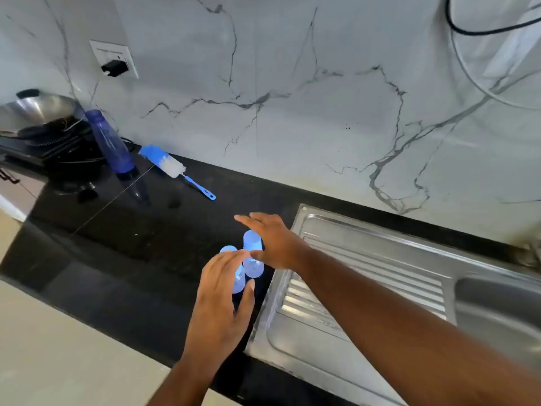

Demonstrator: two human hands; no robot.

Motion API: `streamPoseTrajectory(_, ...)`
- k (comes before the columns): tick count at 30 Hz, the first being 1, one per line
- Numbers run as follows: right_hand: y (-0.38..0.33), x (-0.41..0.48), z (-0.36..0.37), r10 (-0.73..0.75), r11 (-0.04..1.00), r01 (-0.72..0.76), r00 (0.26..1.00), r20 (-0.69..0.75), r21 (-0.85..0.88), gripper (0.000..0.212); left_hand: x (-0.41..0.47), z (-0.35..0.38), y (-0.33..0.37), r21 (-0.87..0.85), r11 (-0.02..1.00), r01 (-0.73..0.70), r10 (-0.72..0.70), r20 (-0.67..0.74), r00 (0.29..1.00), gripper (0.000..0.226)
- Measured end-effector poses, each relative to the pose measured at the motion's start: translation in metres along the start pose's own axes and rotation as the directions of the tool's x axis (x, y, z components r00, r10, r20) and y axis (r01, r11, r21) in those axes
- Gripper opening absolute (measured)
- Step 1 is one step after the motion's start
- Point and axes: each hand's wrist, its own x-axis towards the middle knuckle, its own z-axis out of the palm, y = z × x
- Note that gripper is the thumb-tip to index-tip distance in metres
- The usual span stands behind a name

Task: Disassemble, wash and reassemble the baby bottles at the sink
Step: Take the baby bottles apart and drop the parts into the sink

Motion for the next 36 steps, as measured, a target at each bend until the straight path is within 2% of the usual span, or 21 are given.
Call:
streamPoseTrajectory(2, 0.001, 0.005, 0.008, 0.031, 0.999, -0.03, 0.997, 0.076, -0.015, 0.061, 0.005, -0.002, -0.003, 0.018, 1.0, 0.012, -0.012, -0.017, 1.0, 0.047)
streamPoseTrajectory(5, 0.01, 0.001, 0.02, 0.103, 0.992, -0.106, 0.994, 0.047, 0.062, 0.043, 0.011, -0.001, -0.003, 0.017, 1.0, 0.002, -0.002, 0.009, 1.0, 0.044)
streamPoseTrajectory(8, 0.02, -0.026, 0.016, 0.161, 0.974, -0.156, 0.987, -0.014, 0.164, 0.045, 0.016, 0.003, 0.008, -0.004, 0.999, -0.035, 0.035, 0.045, 0.998, 0.041)
streamPoseTrajectory(13, 0.052, -0.13, 0.006, 0.3, 0.922, -0.216, 0.922, -0.243, 0.32, 0.059, 0.022, 0.039, 0.025, -0.083, 0.995, -0.057, 0.071, 0.17, 0.983, 0.044)
streamPoseTrajectory(17, 0.084, -0.251, 0.001, 0.535, 0.829, -0.421, 0.789, -0.301, 0.369, 0.069, 0.02, 0.084, 0.047, -0.171, 0.975, -0.143, 0.19, 0.305, 0.933, 0.044)
streamPoseTrajectory(20, 0.105, -0.333, 0.002, 0.72, 0.694, -0.586, 0.585, -0.374, 0.419, 0.065, 0.015, 0.117, 0.068, -0.223, 0.948, -0.227, 0.301, 0.4, 0.866, 0.044)
streamPoseTrajectory(23, 0.117, -0.391, 0.007, 0.792, 0.604, -0.658, 0.432, -0.432, 0.451, 0.065, 0.011, 0.146, 0.085, -0.25, 0.921, -0.3, 0.385, 0.454, 0.804, 0.045)
streamPoseTrajectory(25, 0.121, -0.415, 0.011, 0.811, 0.571, -0.681, 0.383, -0.442, 0.458, 0.065, 0.01, 0.161, 0.095, -0.265, 0.907, -0.328, 0.419, 0.472, 0.776, 0.045)
streamPoseTrajectory(28, 0.124, -0.429, 0.021, 0.815, 0.561, -0.683, 0.361, -0.452, 0.467, 0.065, 0.01, 0.175, 0.105, -0.283, 0.891, -0.356, 0.453, 0.487, 0.747, 0.045)
streamPoseTrajectory(36, 0.122, -0.429, 0.023, 0.825, 0.552, -0.714, 0.392, -0.407, 0.431, 0.076, 0.009, 0.184, 0.118, -0.297, 0.884, -0.36, 0.466, 0.516, 0.719, 0.045)
